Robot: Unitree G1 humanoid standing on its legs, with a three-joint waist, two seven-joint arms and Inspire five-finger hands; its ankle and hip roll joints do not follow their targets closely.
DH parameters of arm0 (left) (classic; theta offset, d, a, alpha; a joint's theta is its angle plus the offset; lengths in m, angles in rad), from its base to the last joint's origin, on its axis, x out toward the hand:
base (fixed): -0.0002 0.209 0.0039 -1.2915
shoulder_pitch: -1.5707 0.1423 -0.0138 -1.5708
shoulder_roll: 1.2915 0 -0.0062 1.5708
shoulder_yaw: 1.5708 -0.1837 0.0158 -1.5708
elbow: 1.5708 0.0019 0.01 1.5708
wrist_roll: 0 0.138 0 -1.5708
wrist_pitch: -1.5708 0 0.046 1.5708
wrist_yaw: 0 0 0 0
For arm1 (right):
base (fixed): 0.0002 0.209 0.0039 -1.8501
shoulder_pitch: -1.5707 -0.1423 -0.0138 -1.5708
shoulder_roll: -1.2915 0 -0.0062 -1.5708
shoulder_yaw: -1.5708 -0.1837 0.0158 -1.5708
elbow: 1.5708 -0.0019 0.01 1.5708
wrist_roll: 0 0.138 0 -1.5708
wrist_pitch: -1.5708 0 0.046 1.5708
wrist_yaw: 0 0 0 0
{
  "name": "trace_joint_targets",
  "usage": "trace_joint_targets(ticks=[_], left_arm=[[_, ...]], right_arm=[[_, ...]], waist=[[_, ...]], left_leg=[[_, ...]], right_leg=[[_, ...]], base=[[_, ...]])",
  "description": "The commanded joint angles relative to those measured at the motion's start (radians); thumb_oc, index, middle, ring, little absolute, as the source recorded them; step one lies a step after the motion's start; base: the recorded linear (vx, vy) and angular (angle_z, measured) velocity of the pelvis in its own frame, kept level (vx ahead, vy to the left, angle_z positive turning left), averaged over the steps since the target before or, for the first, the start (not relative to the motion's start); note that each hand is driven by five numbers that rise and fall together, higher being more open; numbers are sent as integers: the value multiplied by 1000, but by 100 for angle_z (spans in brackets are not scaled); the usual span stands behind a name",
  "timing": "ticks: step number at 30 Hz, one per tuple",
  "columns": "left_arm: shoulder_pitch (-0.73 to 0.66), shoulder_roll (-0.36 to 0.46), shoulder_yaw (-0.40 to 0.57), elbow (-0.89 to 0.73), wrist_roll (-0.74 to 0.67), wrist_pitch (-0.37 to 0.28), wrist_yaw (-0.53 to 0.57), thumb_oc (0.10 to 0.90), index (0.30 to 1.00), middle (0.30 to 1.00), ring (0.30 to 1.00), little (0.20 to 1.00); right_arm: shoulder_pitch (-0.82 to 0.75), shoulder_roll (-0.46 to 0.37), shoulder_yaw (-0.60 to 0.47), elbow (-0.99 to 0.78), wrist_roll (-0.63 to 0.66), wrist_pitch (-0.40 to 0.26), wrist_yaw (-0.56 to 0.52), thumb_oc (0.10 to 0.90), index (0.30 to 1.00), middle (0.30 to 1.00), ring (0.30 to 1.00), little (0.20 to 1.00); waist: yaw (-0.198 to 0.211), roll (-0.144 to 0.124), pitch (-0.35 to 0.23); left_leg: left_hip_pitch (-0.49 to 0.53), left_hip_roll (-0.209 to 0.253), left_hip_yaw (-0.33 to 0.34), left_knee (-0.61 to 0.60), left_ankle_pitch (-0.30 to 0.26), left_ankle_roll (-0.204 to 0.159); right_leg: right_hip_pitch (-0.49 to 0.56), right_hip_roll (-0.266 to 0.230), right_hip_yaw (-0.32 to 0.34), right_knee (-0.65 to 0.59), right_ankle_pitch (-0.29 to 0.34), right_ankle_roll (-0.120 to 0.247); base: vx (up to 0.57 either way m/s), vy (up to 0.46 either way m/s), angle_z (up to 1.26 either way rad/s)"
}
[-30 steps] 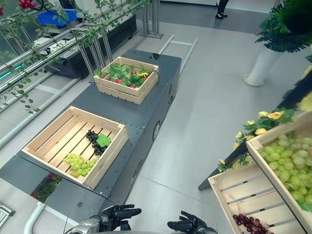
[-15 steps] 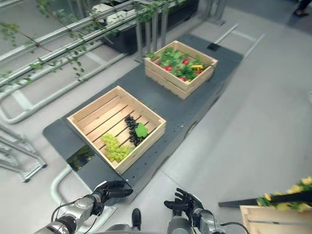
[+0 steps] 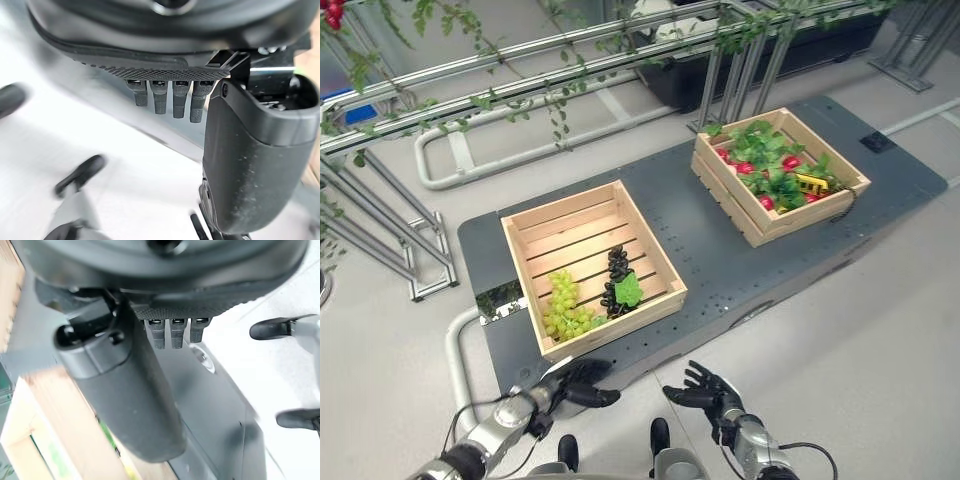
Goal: Pick up the fruits from the basket on one side to the basket on the other side
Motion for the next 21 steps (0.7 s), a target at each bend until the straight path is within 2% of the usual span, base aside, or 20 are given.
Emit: trace_joint_targets(ticks=[1, 4, 6, 8, 10, 14, 18, 19, 21], left_arm=[[-166, 74, 1, -214, -39, -108, -12, 800, 900, 900, 900, 900], [-181, 138, -5, -351, -53, -108, -8, 800, 900, 900, 900, 900], [-185, 163, -4, -389, -58, -107, 6, 800, 900, 900, 900, 900], [-186, 198, 30, -446, -4, -174, 115, 800, 900, 900, 900, 900], [-191, 221, 71, -471, 13, -204, 174, 800, 900, 900, 900, 900], [-217, 262, 132, -487, 153, -265, 356, 800, 900, 900, 900, 900], [-252, 272, 127, -460, 228, -260, 459, 800, 900, 900, 900, 900], [-283, 273, 107, -436, 291, -236, 540, 800, 900, 900, 900, 900], [-315, 274, 81, -413, 337, -209, 602, 800, 900, 900, 900, 900]], right_arm=[[42, -10, -37, 2, 14, -30, -8, 800, 900, 900, 900, 900], [67, -21, -54, 34, -12, -17, -11, 800, 900, 900, 900, 900], [77, -19, -61, 49, -13, -13, -11, 800, 900, 900, 900, 900], [99, -12, -70, 65, -16, -11, -10, 800, 900, 900, 900, 900], [116, -5, -72, 73, -19, -12, -2, 800, 900, 900, 900, 900], [137, 2, -59, 96, -55, -32, 31, 800, 900, 900, 900, 900], [130, 1, -44, 101, -46, -39, 43, 800, 900, 900, 900, 900], [118, -4, -33, 99, -32, -40, 46, 800, 900, 900, 900, 900], [106, -9, -24, 102, -23, -46, 52, 800, 900, 900, 900, 900]], waist=[[-3, 27, -25], [2, 45, -37], [3, 45, -42], [6, 40, -51], [8, 35, -56], [8, 25, -43], [2, 22, -18], [-5, 19, 2], [-12, 19, 17]], left_leg=[[27, 14, 41, -30, 26, -8], [39, -2, 8, -76, 37, -9], [43, -9, -6, -81, 33, -7], [51, -16, -16, -81, 21, -3], [55, -19, -16, -81, 13, -1], [51, -25, -17, -81, 1, 2], [41, -28, -10, -79, -4, 4], [30, -28, -7, -71, -7, 4], [21, -26, -3, -64, -8, 3]], right_leg=[[-90, -83, 14, 83, 48, 54], [-69, -93, 21, 64, 49, 65], [-60, -95, 27, 59, 49, 68], [-48, -97, 34, 49, 50, 71], [-43, -97, 37, 45, 49, 72], [-54, -95, 48, 48, 49, 74], [-79, -90, 56, 66, 42, 75], [-97, -86, 66, 76, 40, 74], [-109, -83, 73, 82, 40, 72]], base=[[89, 105, 76], [172, 97, 47], [168, 50, 8], [156, 34, -2], [121, 4, -9], [72, -6, -9], [-25, -7, -5], [-54, -15, -9], [-54, -14, -8]])
